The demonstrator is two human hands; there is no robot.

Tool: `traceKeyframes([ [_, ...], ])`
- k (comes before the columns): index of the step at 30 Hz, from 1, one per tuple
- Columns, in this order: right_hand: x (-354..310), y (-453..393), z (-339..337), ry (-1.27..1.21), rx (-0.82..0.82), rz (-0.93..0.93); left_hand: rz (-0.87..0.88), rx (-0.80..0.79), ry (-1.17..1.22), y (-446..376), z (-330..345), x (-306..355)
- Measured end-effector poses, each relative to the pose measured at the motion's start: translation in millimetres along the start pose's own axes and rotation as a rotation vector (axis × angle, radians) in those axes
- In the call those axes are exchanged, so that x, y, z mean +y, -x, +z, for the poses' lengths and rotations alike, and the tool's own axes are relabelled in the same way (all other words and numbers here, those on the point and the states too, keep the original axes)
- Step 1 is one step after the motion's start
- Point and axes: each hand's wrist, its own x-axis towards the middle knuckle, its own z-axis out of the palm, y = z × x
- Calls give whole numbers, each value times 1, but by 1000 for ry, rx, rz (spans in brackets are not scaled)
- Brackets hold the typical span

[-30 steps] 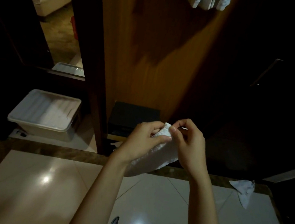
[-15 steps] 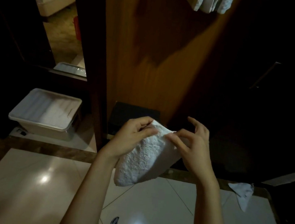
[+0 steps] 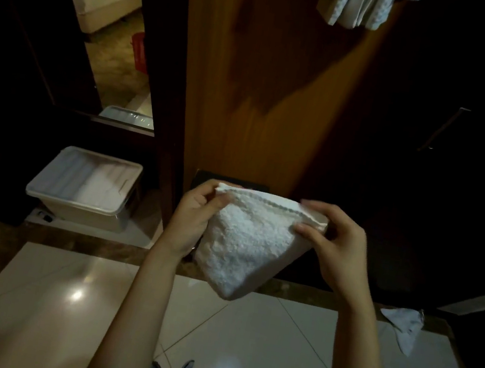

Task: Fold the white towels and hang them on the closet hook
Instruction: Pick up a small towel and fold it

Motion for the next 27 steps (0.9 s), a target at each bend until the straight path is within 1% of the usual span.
traceKeyframes([
  [1, 1, 1, 0, 116, 9, 27, -13, -10, -53, 1, -1, -2],
  [2, 3, 3, -2, 161, 7, 75, -31, -23, -81, 3, -1, -6],
  [3, 5, 4, -6, 81, -9, 106, -39, -33, -60, 5, -2, -6],
  [5, 2, 3, -13, -214, -58, 157, -55, -26, -8, 3, -4, -2],
  [6, 2, 3, -14, -244, -53, 164, -73, -25, -24, 2, -5, 0],
  [8, 7, 3, -13, -130, -2, 166, -67, -60, -49, -1, -4, -2],
  [9, 10, 4, -12, -168, 13, 182, -63, -71, -38, -1, -3, -4],
  [11, 8, 4, -8, -317, -10, 238, -65, -68, 23, -1, -1, -6],
  [12, 10, 4, -9, -344, -1, 254, -71, -70, 28, -1, -2, -9],
  [14, 11, 4, -12, -316, 36, 254, -68, -91, 11, -1, -4, -10],
  [17, 9, 5, -7, -479, -30, 278, -53, -76, 40, -4, -10, -6],
  [18, 10, 4, -3, -491, 16, 281, -55, -64, 2, -5, -10, -6],
  [20, 9, 2, 5, -344, 187, 237, -71, -41, -126, -6, -6, -8],
  [21, 8, 1, 8, -305, 240, 230, -85, -23, -152, -6, -5, -10],
  [23, 7, -1, 11, -383, 249, 239, -131, 24, -31, -5, -2, -14],
  [25, 7, -1, 12, -481, 212, 286, -226, 63, 188, 0, -2, -20],
  [26, 6, -1, 13, -515, 202, 301, -280, 45, 287, 3, -2, -23],
  [27, 4, -2, 16, -569, 192, 322, -334, -7, 361, 6, -1, -24],
])
